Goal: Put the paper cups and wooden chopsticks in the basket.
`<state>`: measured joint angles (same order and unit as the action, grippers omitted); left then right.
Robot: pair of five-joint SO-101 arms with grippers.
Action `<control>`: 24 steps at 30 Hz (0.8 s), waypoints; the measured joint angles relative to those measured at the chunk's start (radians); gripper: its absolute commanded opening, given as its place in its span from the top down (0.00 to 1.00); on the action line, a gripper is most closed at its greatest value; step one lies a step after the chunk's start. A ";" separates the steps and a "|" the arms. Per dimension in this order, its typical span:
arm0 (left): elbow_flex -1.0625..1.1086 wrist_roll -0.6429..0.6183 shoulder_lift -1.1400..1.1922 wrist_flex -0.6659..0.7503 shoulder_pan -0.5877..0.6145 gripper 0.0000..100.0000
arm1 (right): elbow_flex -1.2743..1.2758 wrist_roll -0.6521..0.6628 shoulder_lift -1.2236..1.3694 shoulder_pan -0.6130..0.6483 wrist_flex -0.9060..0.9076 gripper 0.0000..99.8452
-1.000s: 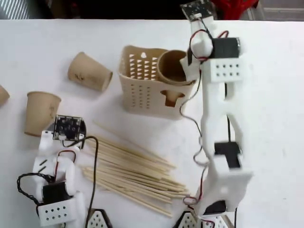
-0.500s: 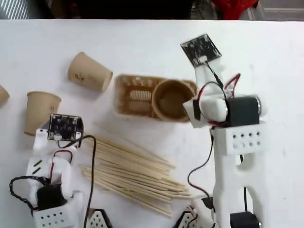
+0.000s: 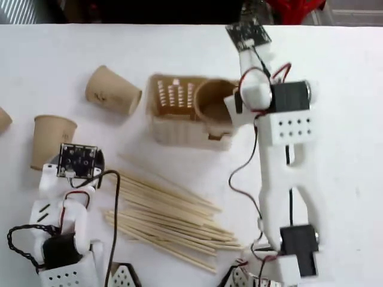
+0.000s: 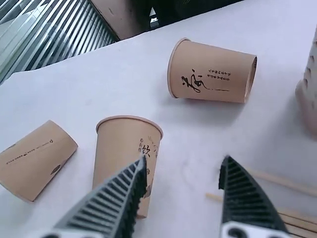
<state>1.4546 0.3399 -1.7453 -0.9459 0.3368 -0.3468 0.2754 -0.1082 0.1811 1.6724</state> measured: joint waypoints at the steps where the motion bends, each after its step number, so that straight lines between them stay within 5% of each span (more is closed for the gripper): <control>1: -0.008 0.008 0.000 0.000 0.000 0.76 | -0.051 0.000 0.011 0.000 0.017 0.84; 13: -0.361 0.026 0.428 -0.049 0.031 0.76 | -0.120 0.002 -0.021 -0.005 0.048 0.84; 24: -1.212 0.023 1.192 -0.460 0.311 0.72 | 0.365 0.140 -0.525 -0.006 0.048 0.84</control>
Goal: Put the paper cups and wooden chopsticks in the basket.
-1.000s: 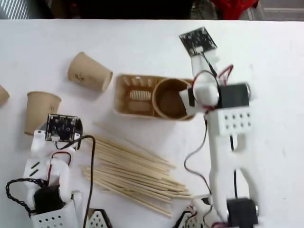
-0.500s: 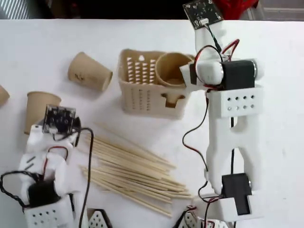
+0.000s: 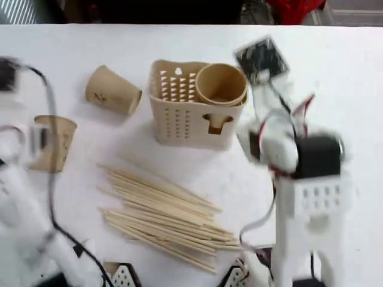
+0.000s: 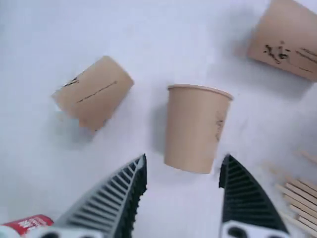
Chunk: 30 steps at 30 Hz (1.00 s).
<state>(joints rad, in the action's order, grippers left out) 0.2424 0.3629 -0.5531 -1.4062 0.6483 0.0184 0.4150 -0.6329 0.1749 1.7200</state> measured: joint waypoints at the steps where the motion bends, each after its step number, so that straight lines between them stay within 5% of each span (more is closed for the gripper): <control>1: -0.071 0.000 0.075 -0.012 0.038 0.71 | 0.061 0.031 -0.057 0.000 0.000 0.84; 6: -0.344 0.000 0.413 -0.029 0.212 0.70 | 0.417 0.166 -0.322 -0.020 -0.092 0.84; 16: -0.750 0.005 0.953 -0.029 0.413 0.70 | 1.089 0.247 -0.697 -0.279 -0.411 0.84; 30: -1.295 -0.061 1.553 -0.028 0.387 0.70 | 1.424 0.247 -1.037 -0.296 -0.480 0.84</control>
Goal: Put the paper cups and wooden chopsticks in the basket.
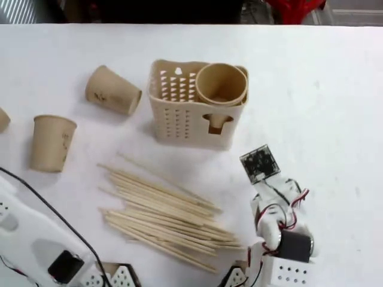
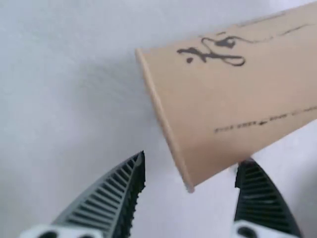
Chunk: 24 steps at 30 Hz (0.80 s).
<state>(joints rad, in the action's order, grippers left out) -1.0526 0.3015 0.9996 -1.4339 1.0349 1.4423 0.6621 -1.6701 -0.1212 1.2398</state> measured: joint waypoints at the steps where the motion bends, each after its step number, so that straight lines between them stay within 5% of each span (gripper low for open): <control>1: -0.031 0.000 0.025 0.000 -0.011 0.70 | 0.020 -0.015 -0.034 0.000 0.000 0.84; 11: -0.239 0.000 0.137 -0.035 -0.127 0.71 | 0.138 -0.074 -0.124 0.000 -0.031 0.84; 24: -0.265 0.000 0.229 -0.018 -0.183 0.90 | 0.224 -0.074 -0.127 -0.003 -0.152 0.84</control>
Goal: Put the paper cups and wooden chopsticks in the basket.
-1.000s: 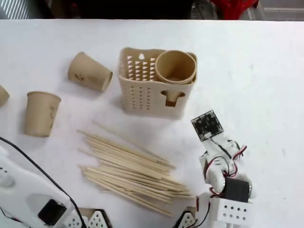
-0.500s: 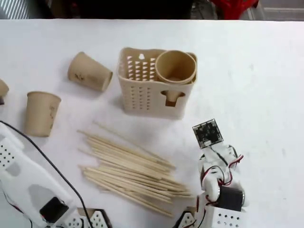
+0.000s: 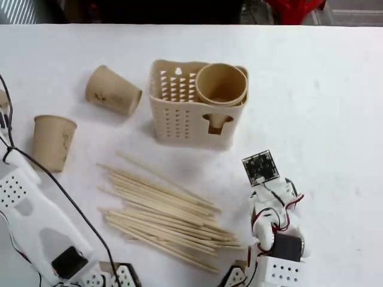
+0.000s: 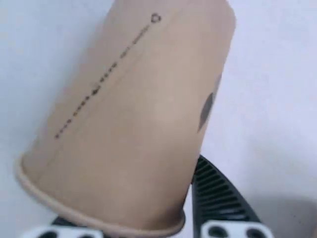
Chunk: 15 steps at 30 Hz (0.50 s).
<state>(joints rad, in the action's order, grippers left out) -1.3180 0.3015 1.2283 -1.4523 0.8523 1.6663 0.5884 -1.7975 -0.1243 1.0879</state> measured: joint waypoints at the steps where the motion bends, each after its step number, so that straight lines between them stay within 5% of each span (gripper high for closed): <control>1: 0.000 0.000 0.008 0.009 0.000 0.92 | 0.002 0.000 0.000 0.000 0.000 0.84; 8: -0.002 0.000 0.008 0.021 -0.011 0.98 | 0.012 0.000 0.000 0.000 -0.012 0.85; 13: -0.002 0.000 -0.034 -0.003 -0.012 0.98 | 0.012 0.000 0.000 0.000 -0.012 0.99; 15: -0.002 0.023 -0.075 -0.060 -0.028 0.98 | 0.012 0.000 0.000 0.000 -0.012 0.96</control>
<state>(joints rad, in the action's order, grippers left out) -1.3195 0.3245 1.1531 -1.5121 0.8247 1.6786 0.5884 -1.7975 -0.1243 1.0756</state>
